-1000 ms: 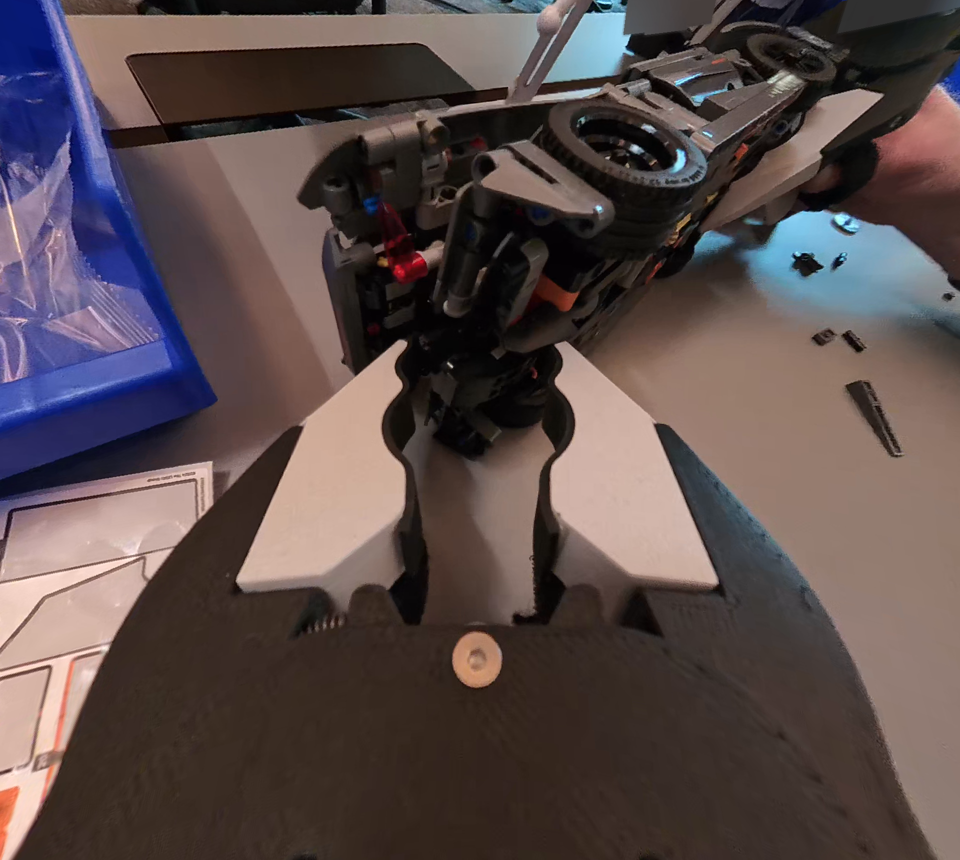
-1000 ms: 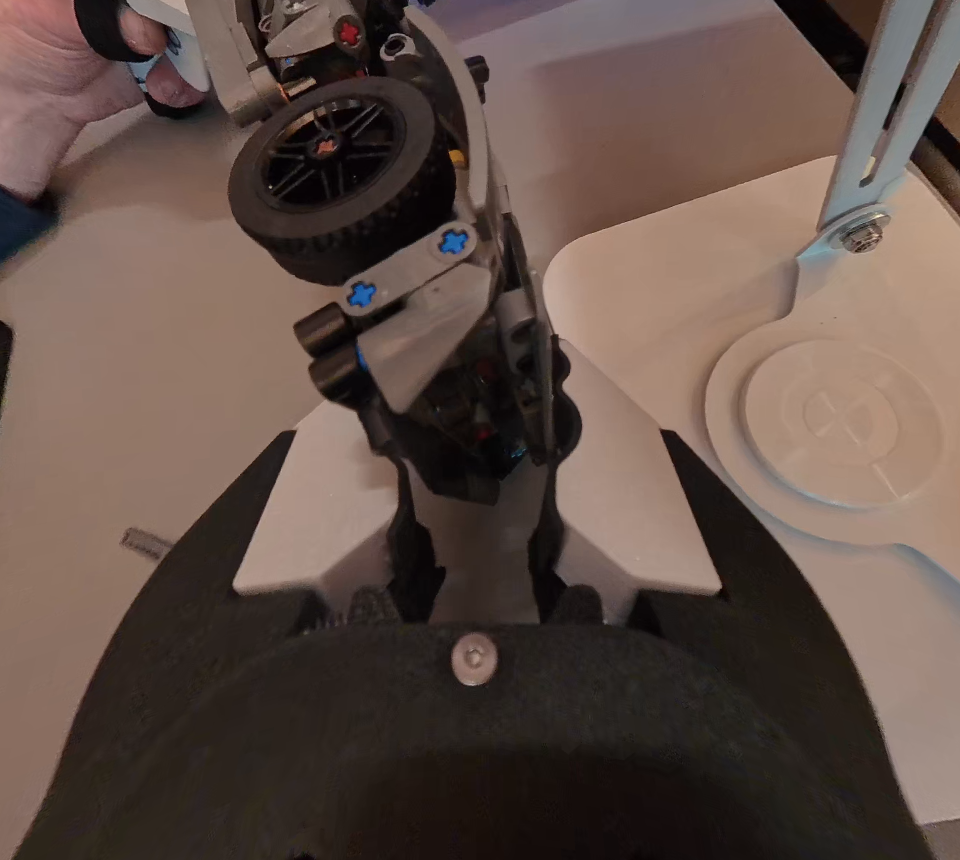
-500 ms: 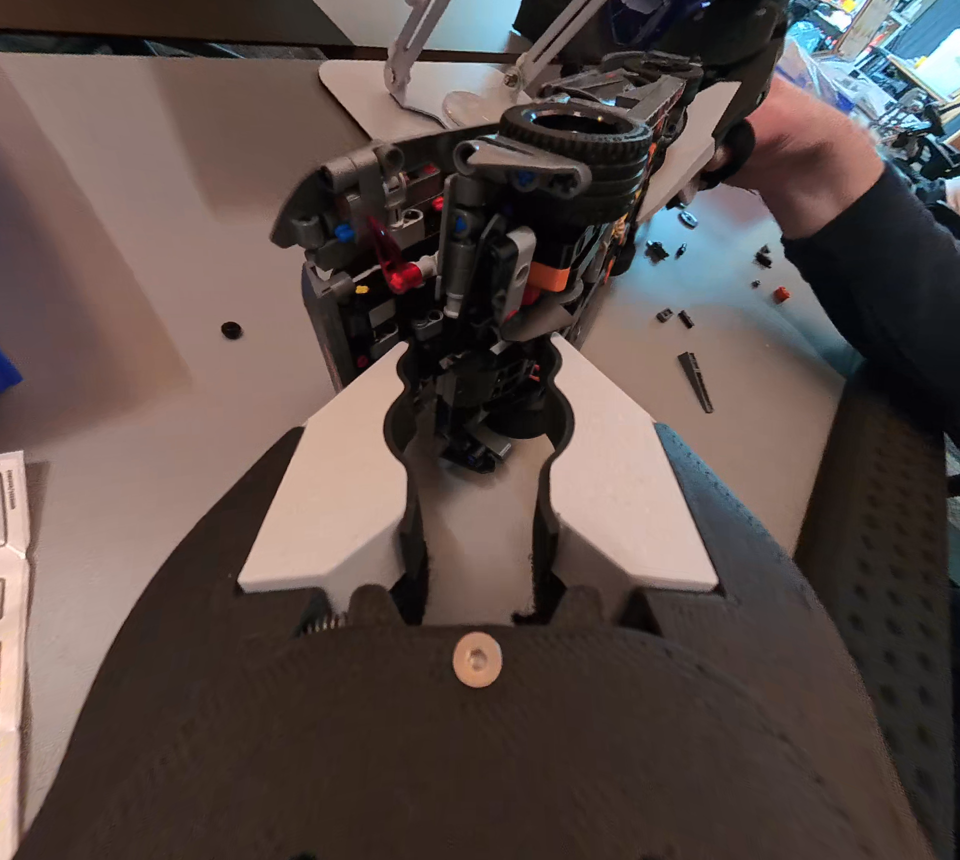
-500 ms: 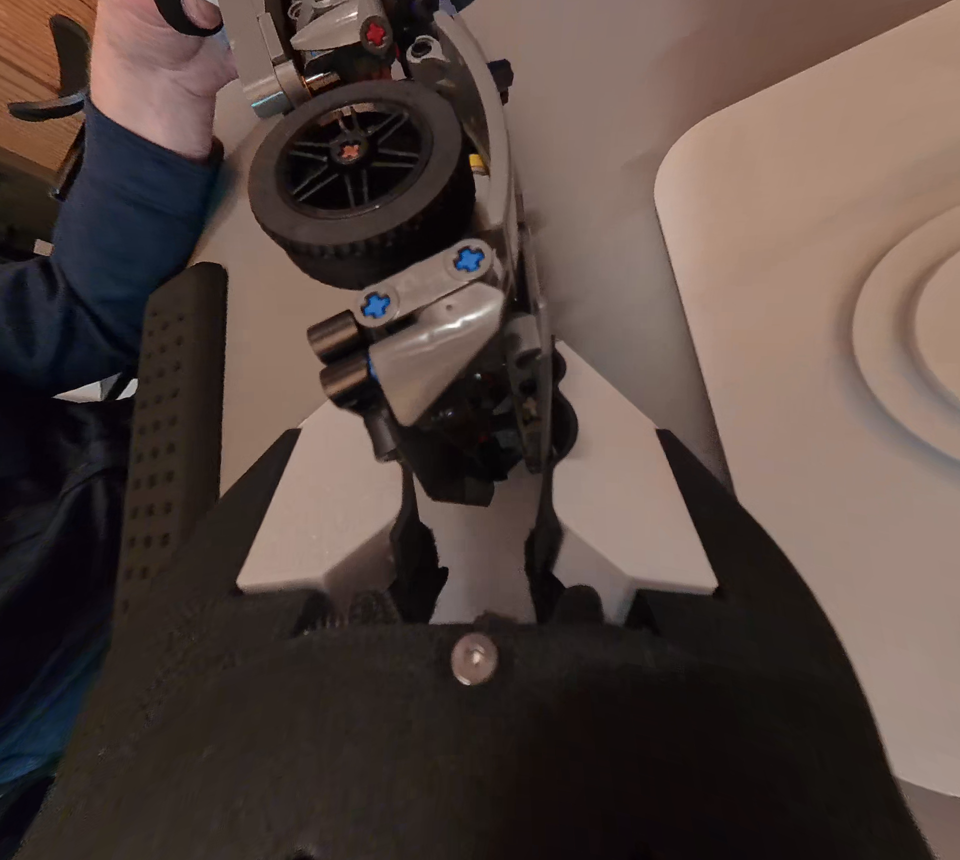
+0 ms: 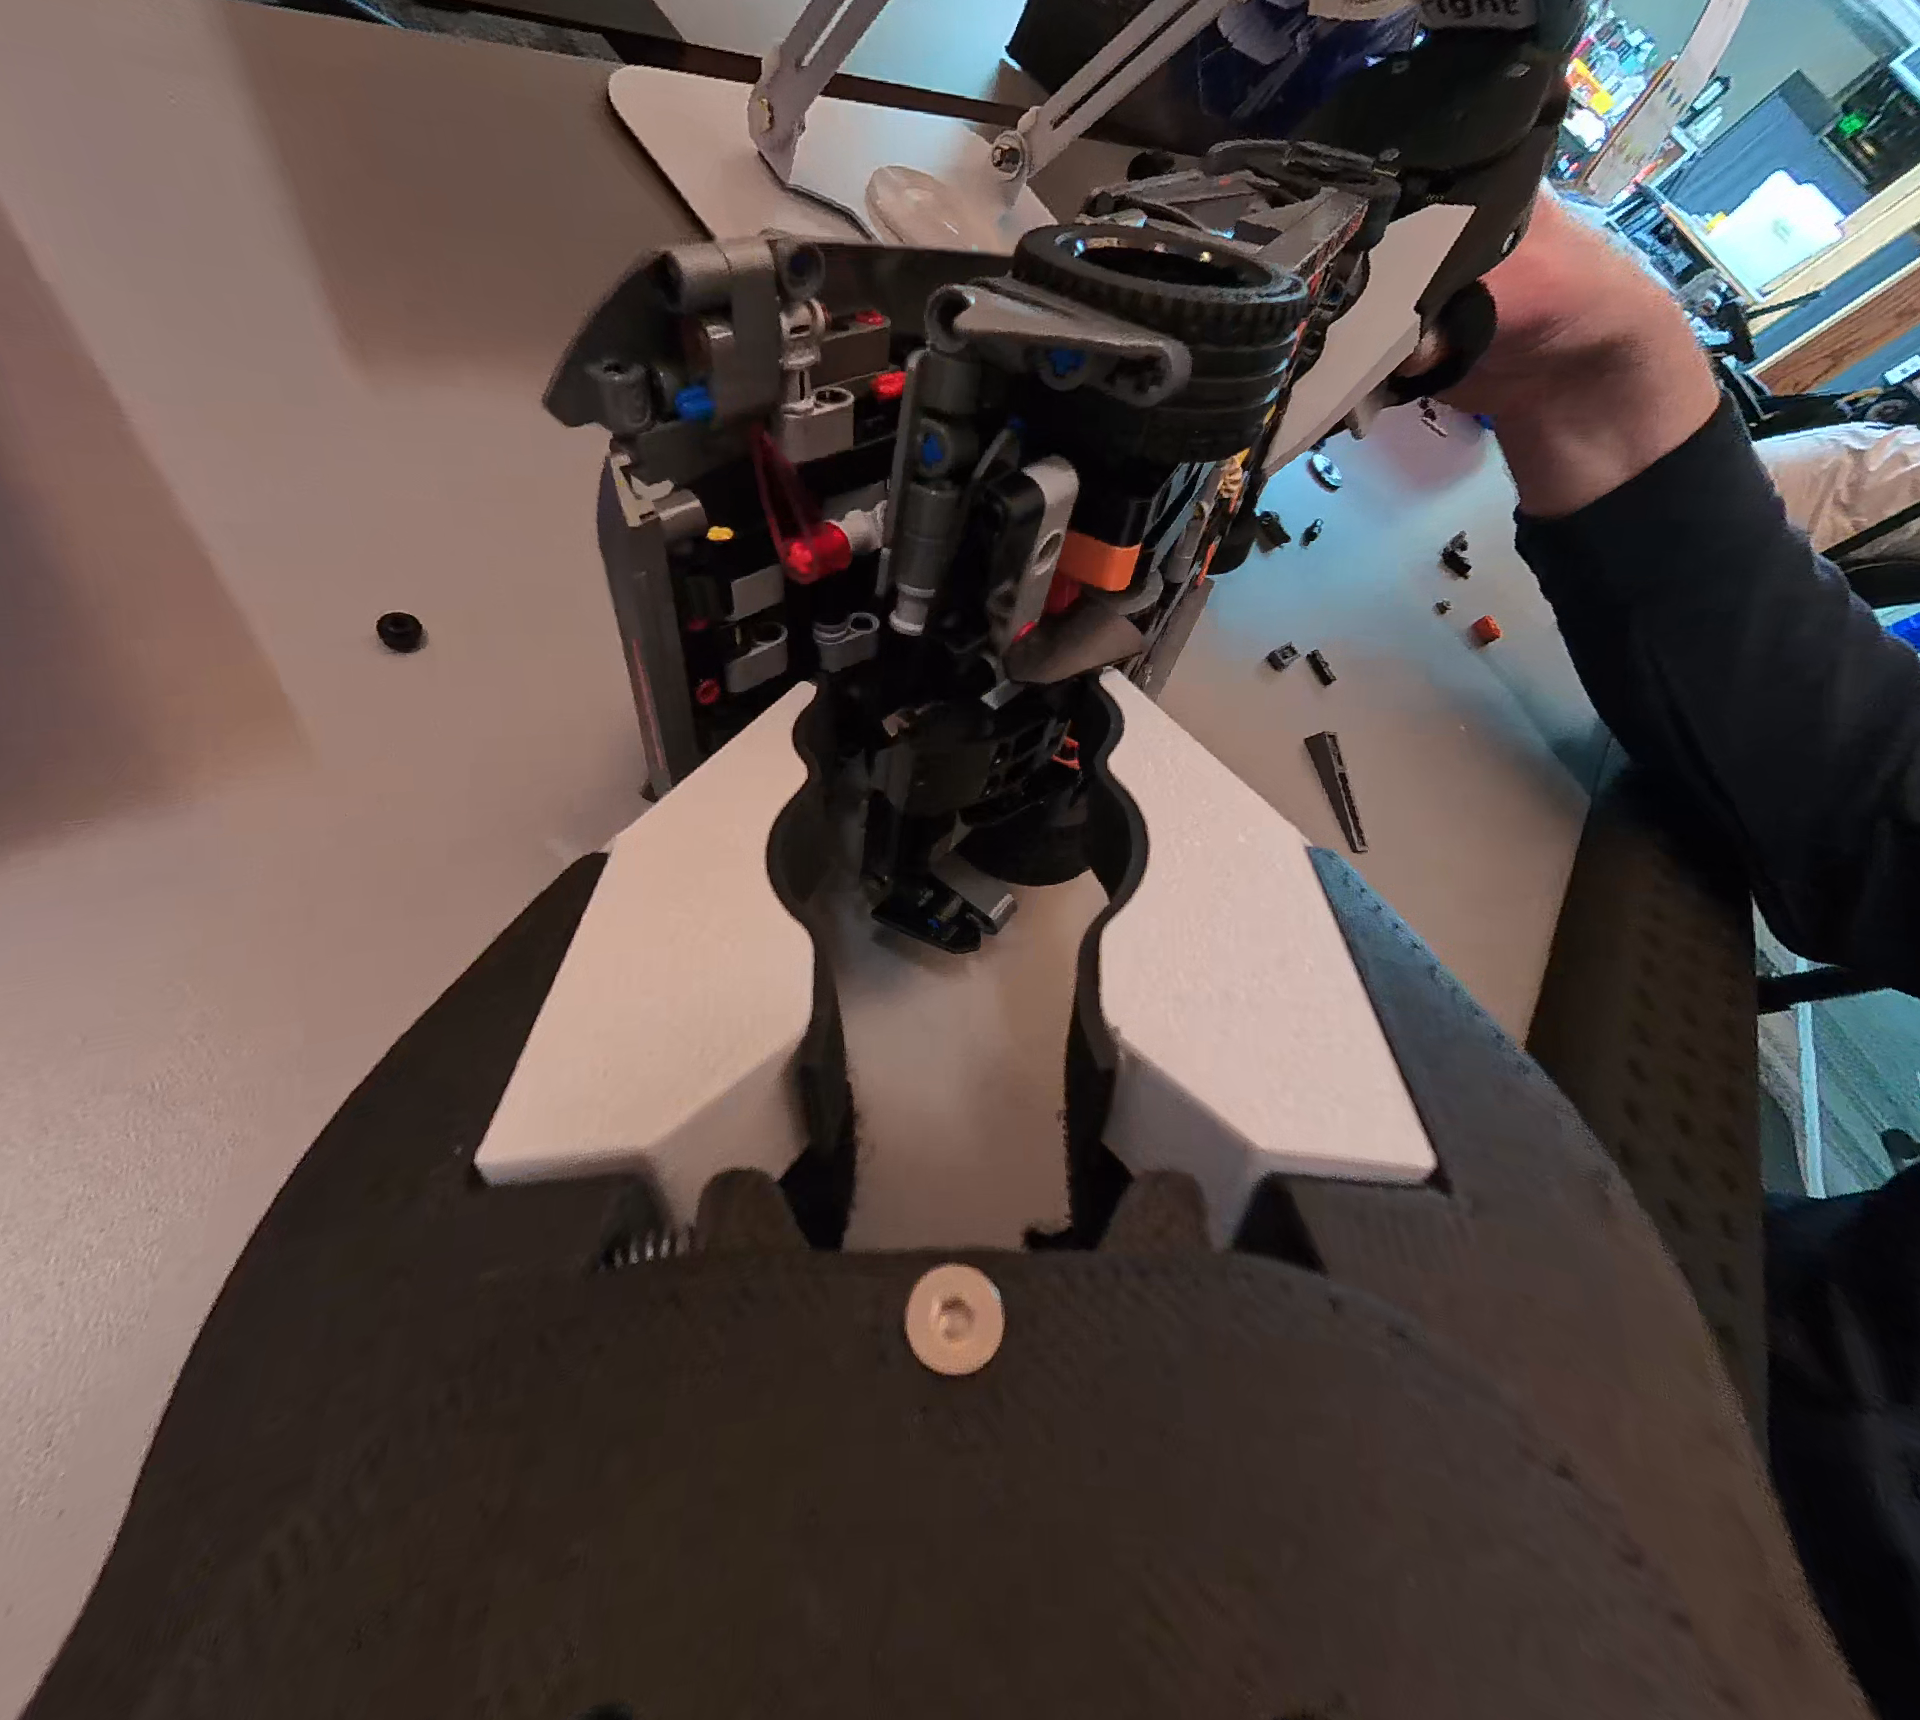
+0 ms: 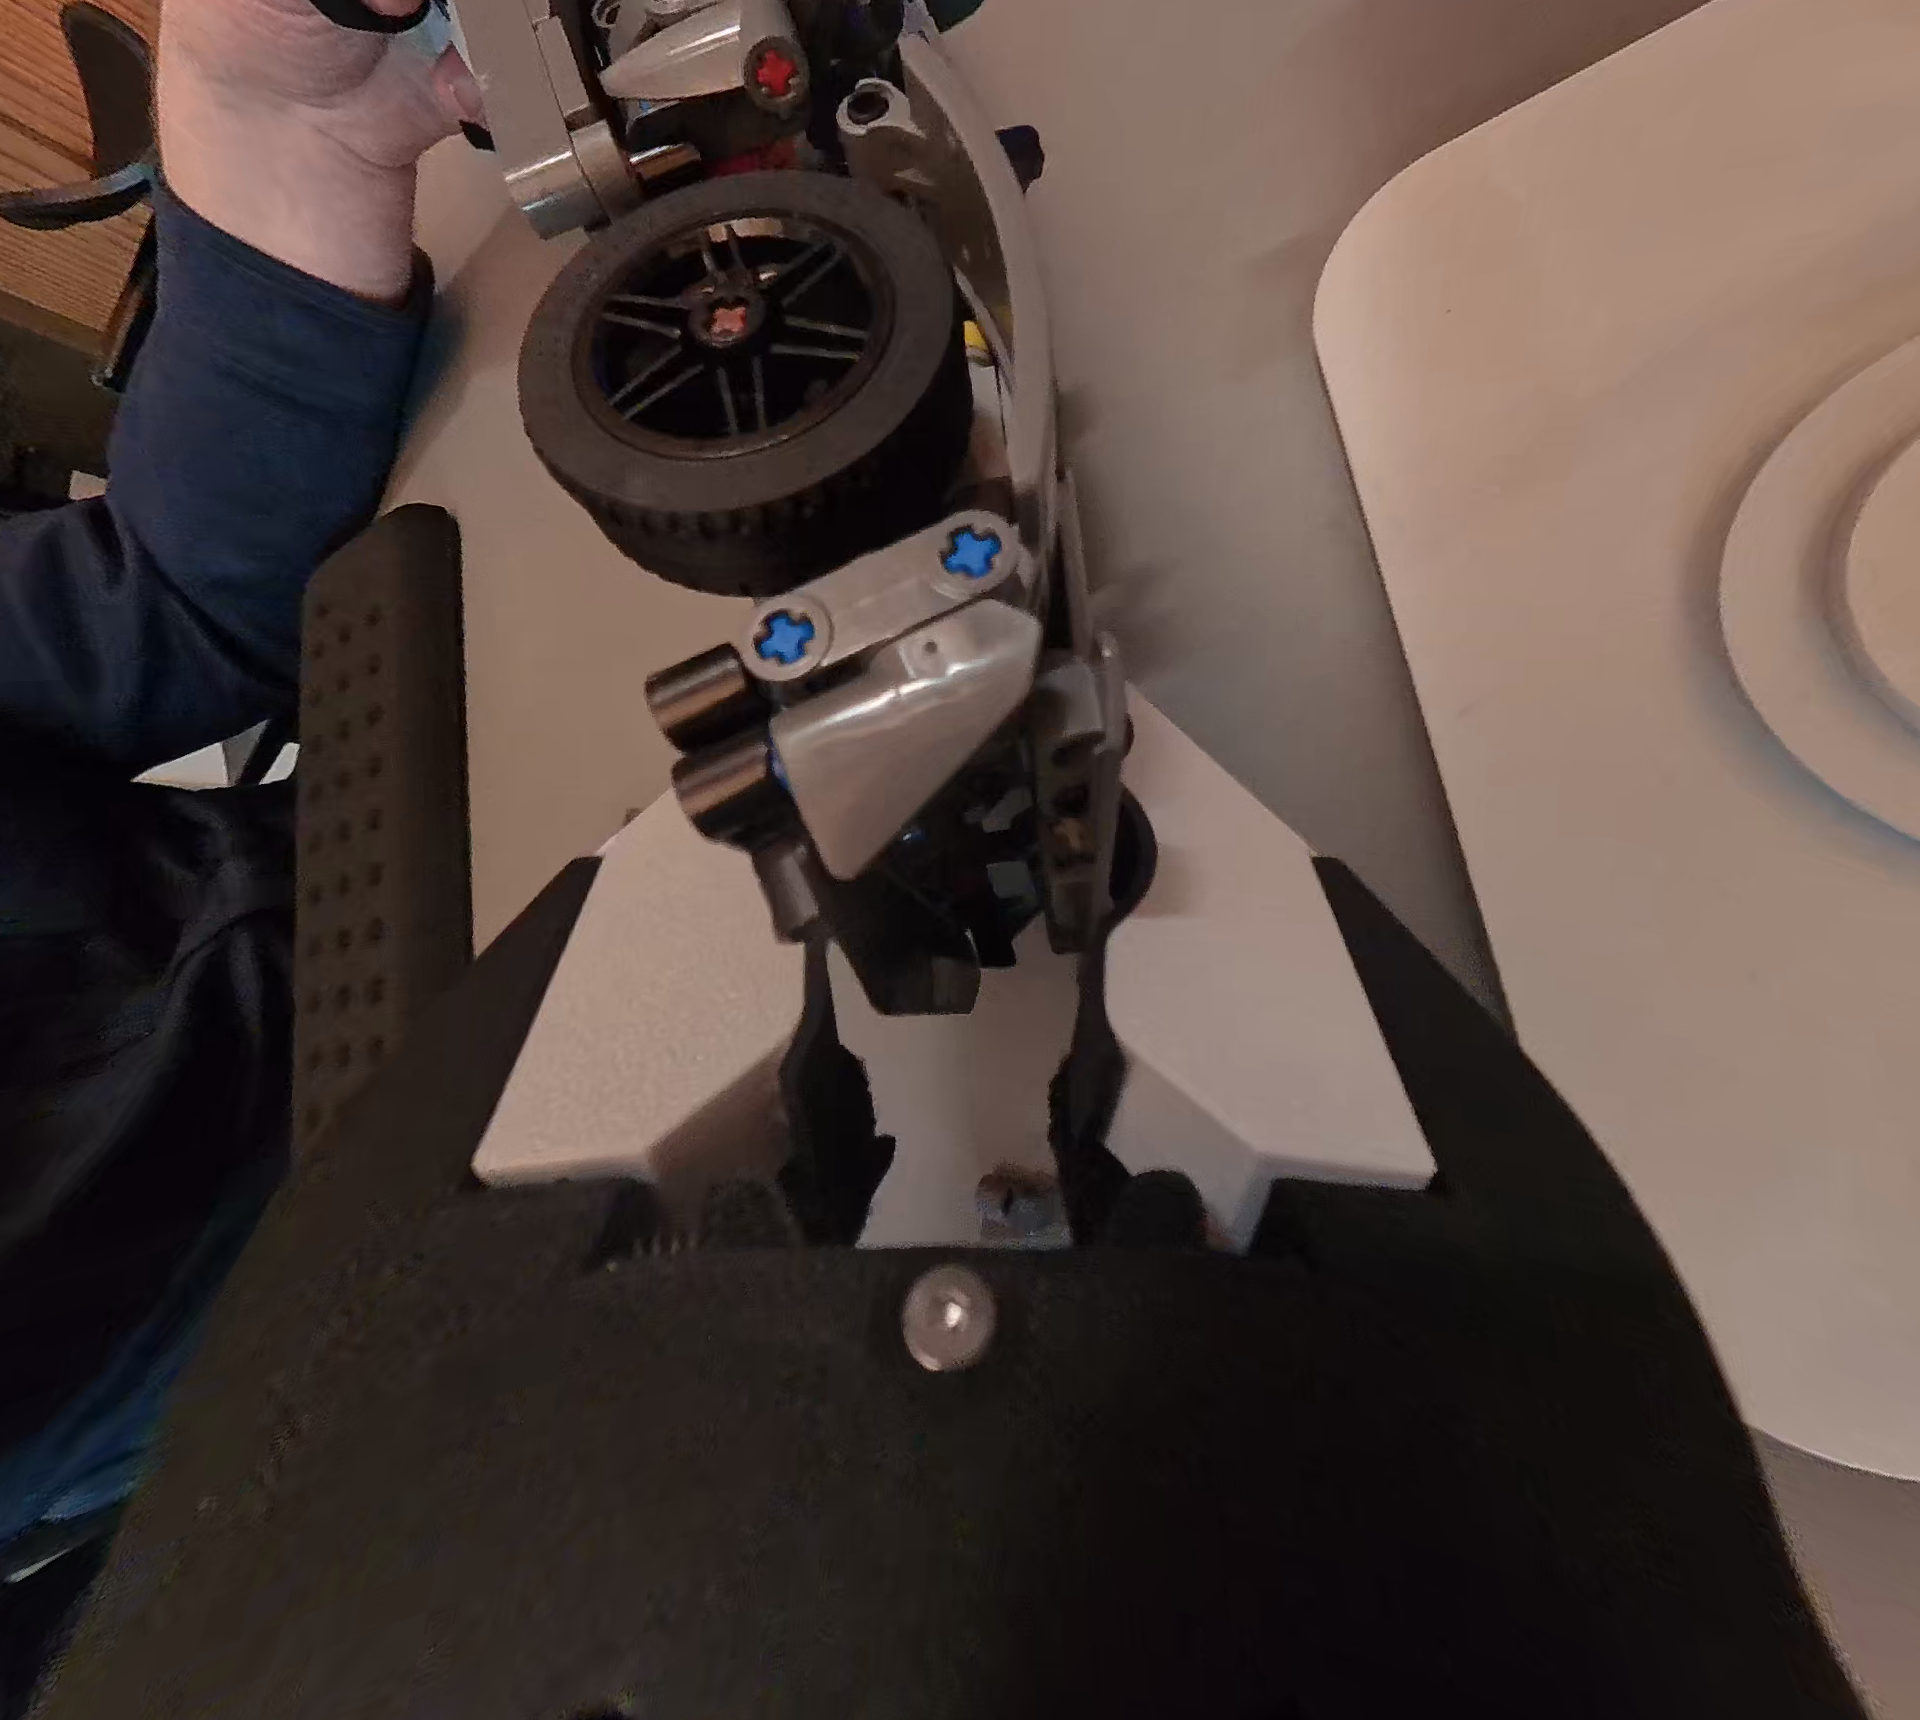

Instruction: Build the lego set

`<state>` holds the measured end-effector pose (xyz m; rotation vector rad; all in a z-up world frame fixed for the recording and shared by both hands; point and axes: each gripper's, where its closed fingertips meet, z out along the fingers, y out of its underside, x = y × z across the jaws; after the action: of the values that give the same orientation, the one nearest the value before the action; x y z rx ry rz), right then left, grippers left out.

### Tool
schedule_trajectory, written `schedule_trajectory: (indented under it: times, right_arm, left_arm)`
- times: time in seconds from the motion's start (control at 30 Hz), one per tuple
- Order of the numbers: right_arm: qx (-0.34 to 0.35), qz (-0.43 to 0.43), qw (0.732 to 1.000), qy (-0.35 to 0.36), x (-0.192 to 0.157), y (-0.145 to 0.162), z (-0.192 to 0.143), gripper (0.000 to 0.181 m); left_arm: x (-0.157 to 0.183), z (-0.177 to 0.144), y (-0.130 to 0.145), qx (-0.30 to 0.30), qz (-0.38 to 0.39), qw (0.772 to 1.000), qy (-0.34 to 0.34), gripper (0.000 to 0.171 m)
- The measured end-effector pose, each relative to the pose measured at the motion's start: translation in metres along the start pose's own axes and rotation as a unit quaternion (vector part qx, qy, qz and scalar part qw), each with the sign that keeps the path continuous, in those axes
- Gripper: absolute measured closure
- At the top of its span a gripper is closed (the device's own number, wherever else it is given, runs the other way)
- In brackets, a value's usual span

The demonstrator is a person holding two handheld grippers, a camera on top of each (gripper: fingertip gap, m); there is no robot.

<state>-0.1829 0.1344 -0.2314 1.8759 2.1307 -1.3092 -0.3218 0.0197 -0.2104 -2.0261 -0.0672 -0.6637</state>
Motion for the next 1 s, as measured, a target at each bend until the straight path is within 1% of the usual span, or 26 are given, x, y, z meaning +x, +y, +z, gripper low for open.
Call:
schedule_trajectory:
  times: [0.1, 0.17, 0.37, 0.5, 0.6, 0.67, 0.83, 1.0]
  right_arm:
    - [-0.005, 0.003, 1.0, -0.011, -0.004, 0.002, -0.001, 0.136]
    - [-0.007, 0.0, 1.0, -0.002, -0.001, 0.003, -0.001, 0.135]
    - [-0.018, -0.02, 0.999, 0.04, 0.01, 0.004, -0.004, 0.121]
    - [-0.027, -0.034, 0.996, 0.077, 0.015, 0.004, -0.011, 0.116]
    - [-0.019, -0.039, 0.996, 0.074, 0.017, 0.004, -0.009, 0.111]
    - [-0.012, -0.037, 0.997, 0.067, 0.016, 0.002, -0.008, 0.111]
    - [-0.011, -0.043, 0.996, 0.071, 0.018, 0.002, -0.009, 0.109]
    - [-0.008, -0.047, 0.997, 0.068, 0.02, 0.004, -0.009, 0.107]
  left_arm:
    - [0.001, 0.0, 0.0, 0.0, -0.006, 1.0, 0.005, 0.129]
    - [0.001, 0.001, 0.002, -0.002, -0.011, 1.0, 0.01, 0.129]
    - [0.0, 0.003, -0.001, 0.011, -0.019, 1.0, 0.016, 0.131]
    - [-0.003, 0.004, -0.002, 0.017, -0.02, 1.0, 0.012, 0.133]
    - [-0.005, 0.006, 0.0, 0.013, -0.017, 1.0, 0.01, 0.134]
    - [-0.006, 0.006, -0.002, 0.023, -0.029, 0.999, 0.018, 0.134]
    - [-0.005, 0.006, -0.001, 0.02, -0.025, 0.999, 0.02, 0.134]
    - [0.004, 0.004, -0.003, 0.028, -0.029, 0.998, 0.052, 0.138]
